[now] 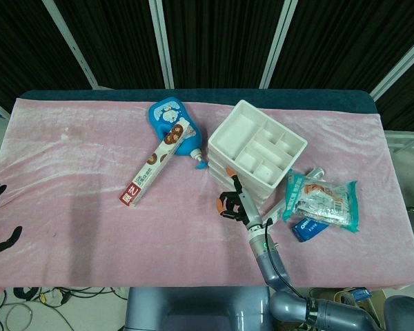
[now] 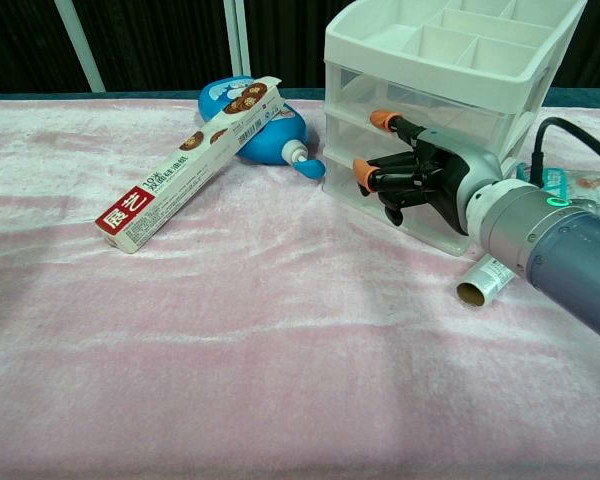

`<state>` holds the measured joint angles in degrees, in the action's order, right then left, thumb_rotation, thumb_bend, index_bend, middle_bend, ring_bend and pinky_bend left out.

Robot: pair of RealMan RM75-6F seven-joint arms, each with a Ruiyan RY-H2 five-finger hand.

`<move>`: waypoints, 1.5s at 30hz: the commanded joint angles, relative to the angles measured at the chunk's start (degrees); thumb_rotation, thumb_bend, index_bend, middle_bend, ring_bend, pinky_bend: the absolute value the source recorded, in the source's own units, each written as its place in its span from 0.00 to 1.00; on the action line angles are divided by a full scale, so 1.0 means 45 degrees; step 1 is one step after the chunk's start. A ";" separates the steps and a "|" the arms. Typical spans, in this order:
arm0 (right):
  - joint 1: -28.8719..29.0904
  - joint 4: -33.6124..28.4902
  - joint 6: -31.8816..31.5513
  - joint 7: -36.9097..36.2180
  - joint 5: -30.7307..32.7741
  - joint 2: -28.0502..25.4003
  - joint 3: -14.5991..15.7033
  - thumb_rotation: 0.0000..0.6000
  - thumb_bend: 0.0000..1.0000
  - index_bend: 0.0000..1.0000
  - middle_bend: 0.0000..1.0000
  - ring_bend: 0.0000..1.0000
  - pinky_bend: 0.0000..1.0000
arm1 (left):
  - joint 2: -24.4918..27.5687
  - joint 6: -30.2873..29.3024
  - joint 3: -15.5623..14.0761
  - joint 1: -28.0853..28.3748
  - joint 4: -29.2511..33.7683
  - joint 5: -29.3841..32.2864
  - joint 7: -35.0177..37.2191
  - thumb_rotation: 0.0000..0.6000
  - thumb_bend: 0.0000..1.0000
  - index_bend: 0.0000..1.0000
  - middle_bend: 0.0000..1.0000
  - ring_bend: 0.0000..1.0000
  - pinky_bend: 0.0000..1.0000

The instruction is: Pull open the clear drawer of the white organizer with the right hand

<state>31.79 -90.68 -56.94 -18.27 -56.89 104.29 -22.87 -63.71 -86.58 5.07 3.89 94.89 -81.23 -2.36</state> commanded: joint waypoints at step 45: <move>-0.0363 -0.1389 -0.0255 -0.0043 -0.1171 -0.0143 0.1217 1.00 0.46 0.03 0.71 0.83 0.76 | 0.0014 0.0010 0.0022 -0.0023 0.0073 0.0094 -0.0087 1.00 0.28 0.08 0.06 0.00 0.09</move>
<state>30.32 -96.59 -57.80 -18.54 -61.77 103.65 -17.70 -63.65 -86.53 5.17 3.79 95.21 -80.81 -2.75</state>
